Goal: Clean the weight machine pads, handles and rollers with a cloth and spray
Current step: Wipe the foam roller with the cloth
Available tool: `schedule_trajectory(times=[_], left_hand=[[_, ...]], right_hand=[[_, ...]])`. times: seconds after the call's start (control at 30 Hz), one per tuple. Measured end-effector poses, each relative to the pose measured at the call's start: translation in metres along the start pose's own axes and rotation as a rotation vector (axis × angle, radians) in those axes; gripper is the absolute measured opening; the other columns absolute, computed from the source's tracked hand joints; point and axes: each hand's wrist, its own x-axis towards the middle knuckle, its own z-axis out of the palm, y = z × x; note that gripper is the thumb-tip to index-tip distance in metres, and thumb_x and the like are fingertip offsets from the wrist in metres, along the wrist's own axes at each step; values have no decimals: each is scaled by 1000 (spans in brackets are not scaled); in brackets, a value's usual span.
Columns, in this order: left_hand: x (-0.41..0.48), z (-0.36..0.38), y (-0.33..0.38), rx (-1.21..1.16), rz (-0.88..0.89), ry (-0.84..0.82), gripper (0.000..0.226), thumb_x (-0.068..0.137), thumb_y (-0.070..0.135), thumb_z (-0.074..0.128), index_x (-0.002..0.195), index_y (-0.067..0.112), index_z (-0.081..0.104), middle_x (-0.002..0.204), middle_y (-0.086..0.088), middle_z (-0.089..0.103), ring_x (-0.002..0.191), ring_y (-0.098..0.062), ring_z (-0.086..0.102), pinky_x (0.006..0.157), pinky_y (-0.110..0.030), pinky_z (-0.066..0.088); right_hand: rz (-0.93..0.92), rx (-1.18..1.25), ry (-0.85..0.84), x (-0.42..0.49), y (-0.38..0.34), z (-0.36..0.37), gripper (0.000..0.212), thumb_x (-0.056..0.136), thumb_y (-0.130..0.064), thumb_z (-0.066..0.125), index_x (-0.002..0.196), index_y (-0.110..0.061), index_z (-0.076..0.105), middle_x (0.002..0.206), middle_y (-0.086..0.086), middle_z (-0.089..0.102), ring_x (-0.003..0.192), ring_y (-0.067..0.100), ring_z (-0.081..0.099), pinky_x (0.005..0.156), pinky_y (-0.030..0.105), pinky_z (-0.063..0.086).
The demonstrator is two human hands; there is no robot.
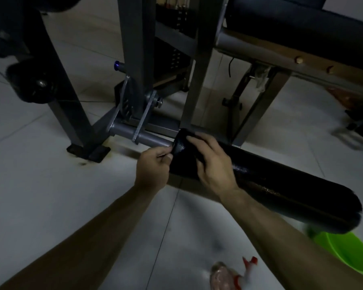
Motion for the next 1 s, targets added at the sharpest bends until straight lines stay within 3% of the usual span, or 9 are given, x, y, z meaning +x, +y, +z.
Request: schedule_trajectory(times=[0.13, 0.27, 0.43, 0.53, 0.6, 0.73, 0.87, 0.93, 1.0], left_hand=[[-2, -2, -4, -56, -64, -45, 24, 99, 7, 55, 113, 16, 71, 105, 2, 73, 102, -13, 69, 91, -40, 59], [-4, 1, 0, -112, -78, 6, 24, 102, 12, 55, 122, 10, 70, 112, -4, 73, 106, -16, 68, 96, -41, 58], [0, 10, 5, -72, -61, 102, 20, 100, 22, 63, 114, 11, 72, 98, 1, 73, 94, -13, 71, 87, -40, 61], [1, 14, 6, -43, -62, 151, 10, 98, 22, 67, 103, 14, 71, 89, 8, 70, 89, -12, 69, 81, -34, 60], [-1, 15, 8, -40, -60, 150, 7, 99, 21, 65, 102, 17, 69, 88, 11, 68, 89, -12, 69, 78, -29, 58], [-5, 13, 8, 24, -10, 84, 14, 104, 18, 53, 110, 21, 65, 101, 5, 68, 99, -13, 67, 83, -27, 56], [-18, 29, 15, 404, 319, 131, 42, 101, 17, 50, 142, 10, 54, 149, -11, 51, 136, -20, 46, 112, -33, 39], [-21, 51, 27, 559, 507, 7, 52, 97, 23, 56, 148, 12, 50, 160, -8, 41, 150, -26, 31, 123, -46, 25], [-22, 75, 41, 670, 591, -198, 68, 91, 33, 68, 152, 15, 44, 164, -5, 34, 155, -26, 20, 128, -48, 11]], right_hand=[[-261, -103, -94, 30, -22, 32, 47, 90, -9, 67, 136, -15, 64, 146, 9, 55, 143, 29, 44, 126, 36, 22], [-353, -252, -144, 4, 11, 6, 43, 95, -14, 54, 137, -15, 65, 152, 10, 52, 147, 29, 43, 127, 40, 24], [-261, -299, -26, -54, 64, -41, 53, 87, 10, 64, 135, -10, 67, 153, 12, 51, 147, 29, 43, 120, 53, 36], [-92, -217, 125, -66, 55, -33, 70, 71, 23, 65, 135, -7, 66, 151, 14, 53, 146, 30, 44, 123, 50, 31], [-83, -165, 149, -47, 29, -7, 68, 72, 20, 64, 135, -6, 66, 149, 16, 54, 144, 32, 47, 123, 50, 31], [-223, -153, 74, 2, -9, 33, 45, 90, -3, 70, 134, -8, 66, 147, 18, 55, 143, 36, 46, 124, 46, 29], [-268, -298, 2, -25, 32, -9, 51, 86, -2, 70, 136, -10, 65, 148, 15, 55, 144, 32, 46, 127, 42, 25], [-194, -341, 30, -57, 66, -43, 57, 80, 6, 73, 135, -8, 66, 149, 15, 55, 144, 32, 46, 123, 48, 32], [-79, -360, 67, -91, 98, -74, 69, 71, 15, 72, 135, -8, 66, 150, 13, 55, 145, 30, 45, 122, 50, 34]])
